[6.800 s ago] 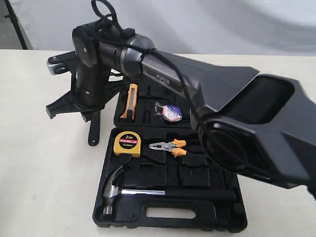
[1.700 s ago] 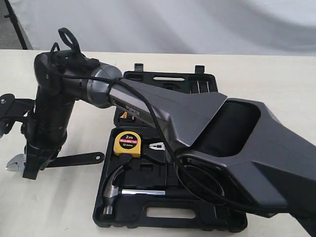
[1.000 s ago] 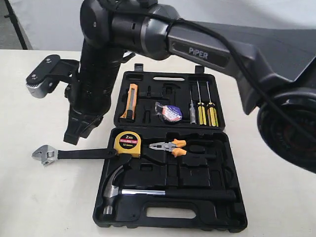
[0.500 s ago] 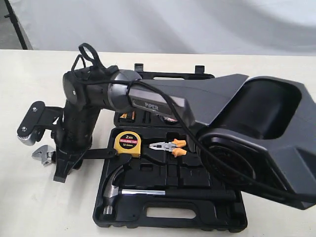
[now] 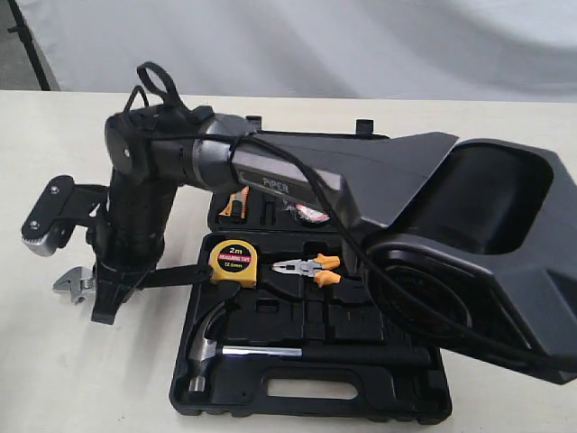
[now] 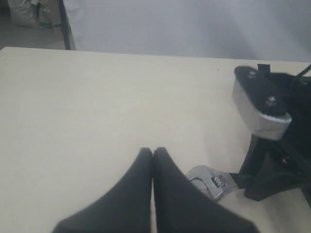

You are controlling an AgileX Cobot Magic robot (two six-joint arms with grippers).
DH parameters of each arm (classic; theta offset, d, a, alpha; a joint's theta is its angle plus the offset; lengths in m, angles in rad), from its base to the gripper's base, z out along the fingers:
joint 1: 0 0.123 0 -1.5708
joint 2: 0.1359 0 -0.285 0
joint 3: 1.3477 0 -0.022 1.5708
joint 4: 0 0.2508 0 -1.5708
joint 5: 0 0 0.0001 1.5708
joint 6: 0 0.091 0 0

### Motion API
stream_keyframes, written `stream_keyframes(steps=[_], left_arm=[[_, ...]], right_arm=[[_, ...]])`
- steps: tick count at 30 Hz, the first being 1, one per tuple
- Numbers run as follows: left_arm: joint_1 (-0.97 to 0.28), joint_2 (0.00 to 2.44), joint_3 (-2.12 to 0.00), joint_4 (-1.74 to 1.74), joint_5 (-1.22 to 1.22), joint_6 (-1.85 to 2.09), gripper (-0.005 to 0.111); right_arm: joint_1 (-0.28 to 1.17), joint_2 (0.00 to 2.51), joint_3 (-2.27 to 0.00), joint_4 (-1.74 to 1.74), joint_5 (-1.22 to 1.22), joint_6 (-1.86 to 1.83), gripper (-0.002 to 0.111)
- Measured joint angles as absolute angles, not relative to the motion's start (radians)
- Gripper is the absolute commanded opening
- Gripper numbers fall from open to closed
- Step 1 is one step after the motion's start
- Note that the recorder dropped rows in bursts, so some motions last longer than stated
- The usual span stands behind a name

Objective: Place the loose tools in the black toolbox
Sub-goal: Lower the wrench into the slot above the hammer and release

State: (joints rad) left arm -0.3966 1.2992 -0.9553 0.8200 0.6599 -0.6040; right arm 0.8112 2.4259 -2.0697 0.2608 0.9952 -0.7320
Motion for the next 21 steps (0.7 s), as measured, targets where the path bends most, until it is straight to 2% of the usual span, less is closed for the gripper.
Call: stream_keyframes(steps=[5,8,15,21], left_arm=[[-0.397,1.299,-0.955,0.820,0.660,-0.604,0.001],[-0.397,1.299,-0.955,0.820,0.660,-0.604,0.001],[-0.397,1.299,-0.955,0.820,0.660,-0.604,0.001],[-0.397,1.299,-0.955,0.820,0.660,-0.604,0.001]], right_arm=[[0.788,2.325,-2.101,0.259,1.104,-0.652,-0.001],[0.731,2.229,-2.045,0.270,1.135,-0.610,-0.001],[0.587,1.983,-1.631,0.257,1.087,-0.653,-0.001],[0.558,1.841,-1.336,0.255,0.934,-0.732,-0.001]])
